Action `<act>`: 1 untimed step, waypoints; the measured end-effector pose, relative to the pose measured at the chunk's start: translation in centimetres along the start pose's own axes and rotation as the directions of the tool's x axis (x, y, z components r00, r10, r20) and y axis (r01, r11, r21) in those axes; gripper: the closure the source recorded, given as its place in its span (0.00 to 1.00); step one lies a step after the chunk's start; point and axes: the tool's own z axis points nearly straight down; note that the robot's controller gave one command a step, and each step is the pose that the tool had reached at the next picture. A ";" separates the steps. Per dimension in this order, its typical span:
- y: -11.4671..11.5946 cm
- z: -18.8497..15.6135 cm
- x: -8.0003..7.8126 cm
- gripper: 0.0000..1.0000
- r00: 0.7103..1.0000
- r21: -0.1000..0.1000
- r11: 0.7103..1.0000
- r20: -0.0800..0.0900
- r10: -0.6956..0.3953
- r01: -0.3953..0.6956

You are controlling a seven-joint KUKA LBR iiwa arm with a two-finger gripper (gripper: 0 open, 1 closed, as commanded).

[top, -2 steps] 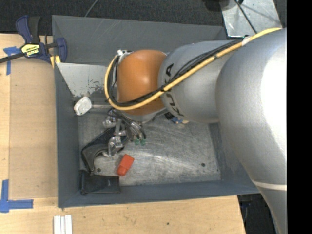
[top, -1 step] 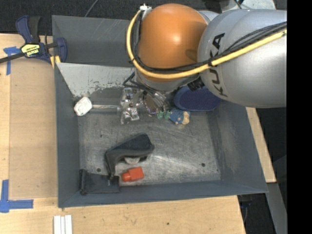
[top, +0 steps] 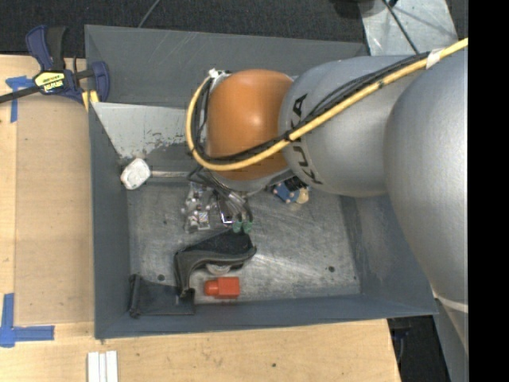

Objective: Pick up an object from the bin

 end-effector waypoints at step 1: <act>0.0 -0.5 -0.2 0.00 1.000 -0.002 1.000 0.009 0.001 -0.001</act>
Offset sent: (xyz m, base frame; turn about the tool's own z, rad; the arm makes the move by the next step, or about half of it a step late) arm 0.0000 0.0000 0.0000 0.0000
